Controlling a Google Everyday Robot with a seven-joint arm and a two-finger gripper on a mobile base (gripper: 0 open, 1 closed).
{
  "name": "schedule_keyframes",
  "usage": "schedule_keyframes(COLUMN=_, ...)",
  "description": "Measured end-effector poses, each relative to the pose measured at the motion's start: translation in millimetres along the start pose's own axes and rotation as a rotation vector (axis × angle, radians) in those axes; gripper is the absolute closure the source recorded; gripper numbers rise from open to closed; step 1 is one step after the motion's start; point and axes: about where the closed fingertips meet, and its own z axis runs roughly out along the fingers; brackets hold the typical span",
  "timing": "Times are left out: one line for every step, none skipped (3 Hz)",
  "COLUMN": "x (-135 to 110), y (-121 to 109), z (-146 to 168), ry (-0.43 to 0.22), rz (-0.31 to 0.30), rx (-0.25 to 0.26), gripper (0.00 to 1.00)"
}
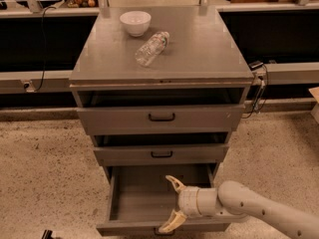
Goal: Close bottom drawer
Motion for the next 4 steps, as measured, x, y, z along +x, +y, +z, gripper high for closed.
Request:
schedule_keyframes(x=45, y=-2, z=19, ry=-0.027, rz=-0.045, rx=0.073, gripper=0.0)
schedule_keyframes(x=45, y=-3, z=19, ry=-0.026, rz=-0.045, rx=0.073, gripper=0.0)
schedule_keyframes(x=73, y=0, z=33, ry=-0.034, rz=-0.012, rx=0.036, gripper=0.0)
schedule_keyframes(x=126, y=4, z=41, ry=-0.027, rz=-0.001, rx=0.044, gripper=0.18)
